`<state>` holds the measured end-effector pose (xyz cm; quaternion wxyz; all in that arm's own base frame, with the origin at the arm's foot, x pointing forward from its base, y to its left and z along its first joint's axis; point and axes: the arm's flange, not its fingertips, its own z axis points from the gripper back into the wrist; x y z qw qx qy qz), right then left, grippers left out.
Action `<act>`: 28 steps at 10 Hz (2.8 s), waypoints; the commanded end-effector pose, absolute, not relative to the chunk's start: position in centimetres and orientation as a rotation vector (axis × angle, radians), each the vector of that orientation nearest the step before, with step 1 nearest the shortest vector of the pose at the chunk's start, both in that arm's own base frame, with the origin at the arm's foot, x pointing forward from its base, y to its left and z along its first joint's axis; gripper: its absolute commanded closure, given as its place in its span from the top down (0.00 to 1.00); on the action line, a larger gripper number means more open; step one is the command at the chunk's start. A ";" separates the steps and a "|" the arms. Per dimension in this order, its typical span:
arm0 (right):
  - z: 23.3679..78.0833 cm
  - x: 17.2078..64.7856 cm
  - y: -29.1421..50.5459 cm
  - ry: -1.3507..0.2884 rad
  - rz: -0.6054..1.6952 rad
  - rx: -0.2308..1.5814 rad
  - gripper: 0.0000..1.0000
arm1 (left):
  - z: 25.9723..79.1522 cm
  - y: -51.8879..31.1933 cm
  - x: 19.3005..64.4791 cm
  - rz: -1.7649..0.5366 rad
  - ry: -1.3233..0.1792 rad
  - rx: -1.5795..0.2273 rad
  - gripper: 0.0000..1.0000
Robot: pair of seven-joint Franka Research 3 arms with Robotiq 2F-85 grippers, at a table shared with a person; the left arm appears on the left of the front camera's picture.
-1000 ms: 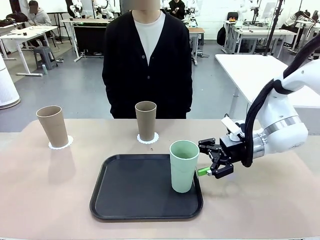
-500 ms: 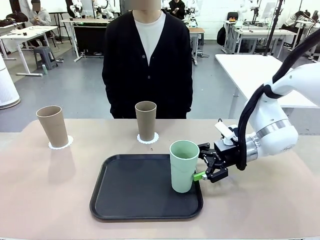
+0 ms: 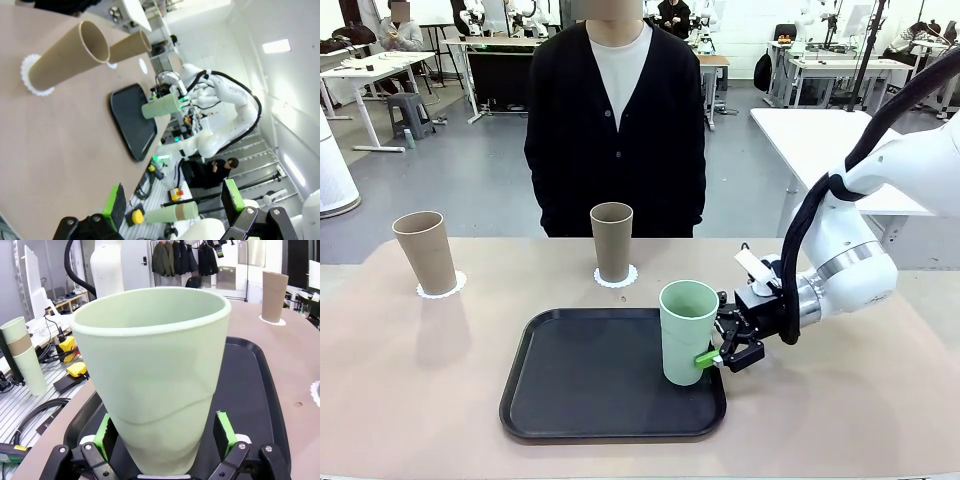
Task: Place coasters on the table and set cups on them.
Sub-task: Take one Reusable plastic cup from the Flat Tray and place it on a coaster set by the human.
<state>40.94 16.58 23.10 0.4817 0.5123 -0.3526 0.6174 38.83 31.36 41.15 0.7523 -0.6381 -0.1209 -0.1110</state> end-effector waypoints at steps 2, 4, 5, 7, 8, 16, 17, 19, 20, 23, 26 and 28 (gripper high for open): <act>22.7 41.1 18.0 -0.852 1.523 1.240 1.00 | 41.2 31.5 38.8 -0.229 -0.255 -1.387 1.00; 22.8 40.9 18.6 -0.859 1.530 1.248 1.00 | 41.2 31.5 38.8 -0.229 -0.255 -1.387 1.00; 22.8 40.7 18.8 -0.879 1.557 1.251 0.97 | 41.2 31.5 38.8 -0.229 -0.255 -1.387 1.00; 22.8 40.7 18.9 -0.886 1.574 1.245 0.38 | 41.2 31.5 38.8 -0.229 -0.255 -1.387 1.00; 22.8 40.8 18.7 -0.886 1.570 1.242 0.38 | 41.2 31.5 38.8 -0.229 -0.255 -1.387 1.00; 29.3 39.8 16.1 -0.872 1.441 1.217 0.62 | 41.2 31.5 38.8 -0.229 -0.255 -1.387 1.00; 32.9 38.8 15.2 -0.885 1.425 1.197 0.62 | 41.2 31.5 38.8 -0.229 -0.255 -1.387 1.00; 38.6 37.6 14.8 -0.866 1.367 1.131 0.62 | 41.2 31.5 38.8 -0.229 -0.255 -1.387 1.00; 41.0 37.3 14.9 -0.897 1.362 1.112 0.62 | 41.2 31.5 38.8 -0.229 -0.255 -1.387 1.00; 45.7 36.2 15.4 -0.942 1.328 1.053 0.62 | 41.2 31.5 38.8 -0.229 -0.255 -1.387 1.00; 46.1 36.6 14.6 -0.923 1.382 1.076 0.62 | 41.2 31.5 38.8 -0.229 -0.255 -1.387 1.00; 46.1 36.6 14.6 -0.923 1.382 1.076 0.62 | 41.2 31.5 38.8 -0.229 -0.255 -1.387 1.00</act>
